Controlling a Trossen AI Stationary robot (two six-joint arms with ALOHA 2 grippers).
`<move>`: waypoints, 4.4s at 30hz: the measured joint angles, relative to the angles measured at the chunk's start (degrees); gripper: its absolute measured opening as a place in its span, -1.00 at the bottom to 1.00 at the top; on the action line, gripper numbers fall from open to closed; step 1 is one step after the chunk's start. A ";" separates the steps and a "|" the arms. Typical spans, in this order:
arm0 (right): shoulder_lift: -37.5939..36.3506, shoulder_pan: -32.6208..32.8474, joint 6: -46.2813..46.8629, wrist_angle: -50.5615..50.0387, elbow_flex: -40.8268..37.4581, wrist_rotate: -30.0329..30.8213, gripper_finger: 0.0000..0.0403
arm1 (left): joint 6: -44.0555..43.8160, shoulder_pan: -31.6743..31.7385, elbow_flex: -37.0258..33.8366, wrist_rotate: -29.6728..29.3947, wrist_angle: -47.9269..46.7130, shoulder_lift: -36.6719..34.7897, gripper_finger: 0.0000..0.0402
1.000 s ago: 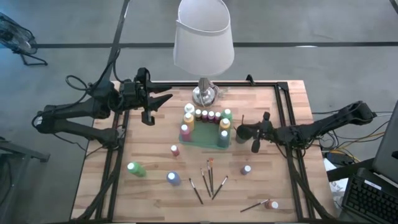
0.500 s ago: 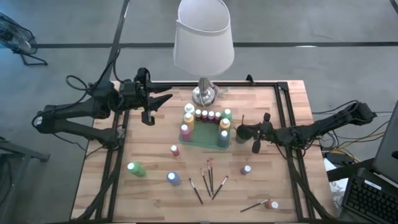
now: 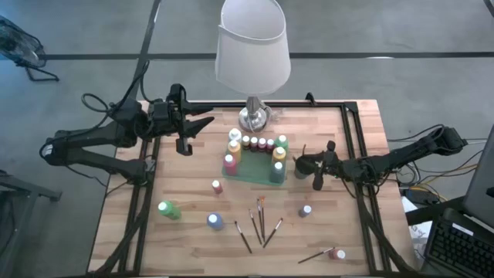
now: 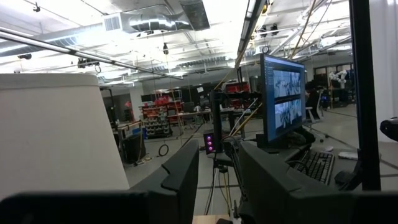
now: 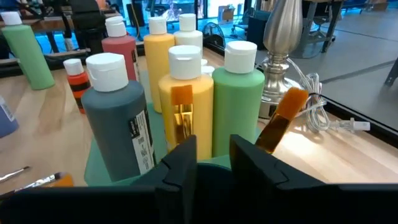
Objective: Pick & Place Paint Supplies
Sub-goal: Put the blue paint bottle into the green bin
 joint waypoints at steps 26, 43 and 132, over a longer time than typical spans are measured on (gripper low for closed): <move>-0.11 0.00 -12.09 -0.31 16.83 0.50 0.27 | 0.04 0.01 0.00 0.00 0.04 0.00 -0.39; -0.04 0.00 -21.62 -0.38 35.55 0.52 0.08 | 3.97 0.01 0.00 0.00 0.61 0.02 -0.39; 31.99 13.11 13.66 -81.09 87.67 -10.15 -0.94 | -12.07 -0.89 1.53 1.43 -20.64 -1.28 -0.39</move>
